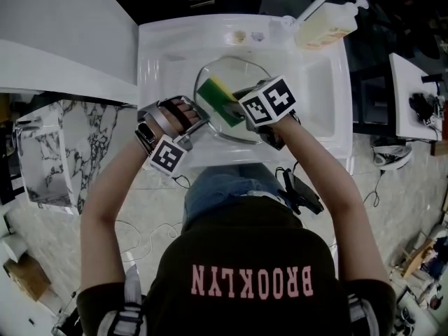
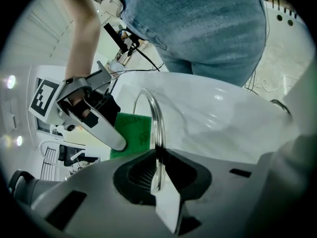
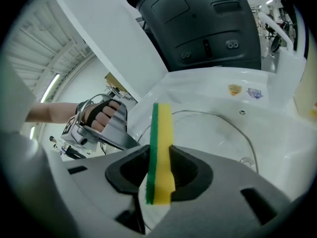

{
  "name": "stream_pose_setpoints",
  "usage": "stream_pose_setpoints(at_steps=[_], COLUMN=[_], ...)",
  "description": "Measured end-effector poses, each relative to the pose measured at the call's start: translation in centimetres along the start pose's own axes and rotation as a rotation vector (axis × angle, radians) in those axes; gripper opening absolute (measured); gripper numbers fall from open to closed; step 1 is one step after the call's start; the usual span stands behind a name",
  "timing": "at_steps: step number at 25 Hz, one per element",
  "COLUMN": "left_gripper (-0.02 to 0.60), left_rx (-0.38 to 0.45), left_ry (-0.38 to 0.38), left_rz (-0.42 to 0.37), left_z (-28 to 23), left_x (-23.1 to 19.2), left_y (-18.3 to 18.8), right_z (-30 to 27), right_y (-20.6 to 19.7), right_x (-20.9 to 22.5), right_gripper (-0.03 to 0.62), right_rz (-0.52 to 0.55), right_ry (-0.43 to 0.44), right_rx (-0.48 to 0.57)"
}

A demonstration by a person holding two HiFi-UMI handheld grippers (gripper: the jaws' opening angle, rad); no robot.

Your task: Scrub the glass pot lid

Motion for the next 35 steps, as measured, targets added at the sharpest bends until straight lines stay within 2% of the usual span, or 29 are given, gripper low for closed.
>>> stream_pose_setpoints(at_steps=[4,7,8,11,15,18,21,25,28,29,32,33,35], left_gripper=[0.044,0.044,0.044,0.044,0.044,0.044,0.044,0.044,0.044,0.044,0.044,0.044,0.044], left_rx=[0.006,-0.019,-0.017,0.013,-0.011,0.011,0.015,-0.024,0.008,0.012,-0.012,-0.016,-0.004], left_ry=[0.021,0.106,0.105,0.031,0.069,0.043,0.034,0.108,0.038,0.029,0.078,0.079,0.061], left_rz=[-0.004,-0.121,-0.120,-0.015,-0.090,-0.019,-0.002,-0.126,-0.014,0.000,-0.083,-0.091,-0.051], left_z=[-0.1,-0.6,-0.7,-0.1,-0.4,-0.2,-0.1,-0.6,-0.2,-0.1,-0.5,-0.5,-0.4], left_x=[-0.3,-0.5,-0.4,-0.3,-0.3,-0.3,-0.2,-0.3,-0.2,-0.2,-0.3,-0.3,-0.3], left_y=[-0.1,-0.9,-1.0,-0.3,-0.8,-0.3,-0.1,-0.9,-0.2,-0.1,-0.6,-0.7,-0.5], right_z=[-0.8,-0.8,-0.8,-0.7,-0.5,-0.4,-0.4,-0.8,-1.2,-1.3,-1.4,-1.4,-1.4], right_y=[0.1,0.2,0.2,0.0,-0.1,-0.2,-0.4,-0.1,0.3,0.4,0.7,0.7,0.8], right_x=[-0.3,-0.4,-0.4,-0.8,-1.1,-1.2,-1.1,-0.4,0.3,0.6,1.3,1.6,2.2], right_gripper=[0.106,0.106,0.106,0.106,0.106,0.106,0.106,0.106,0.106,0.106,0.106,0.106,0.106], right_rz=[0.015,0.013,0.009,-0.001,0.019,0.017,0.015,0.000,-0.024,-0.032,-0.052,-0.061,-0.082], right_ry=[-0.013,-0.026,-0.024,-0.008,-0.009,-0.007,-0.016,-0.028,-0.035,-0.037,-0.041,-0.042,-0.044], right_rx=[-0.029,-0.037,-0.041,-0.057,-0.075,-0.074,-0.067,-0.052,-0.047,-0.045,-0.034,-0.029,-0.019])
Point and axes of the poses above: the fingertips, and each gripper's own axes: z backward along the fingers, x to its right, y out of its top, the point moved 8 cm from there along z, backward along the fingers, and after that the axes turned 13 degrees about y, right-handed, at the moved point
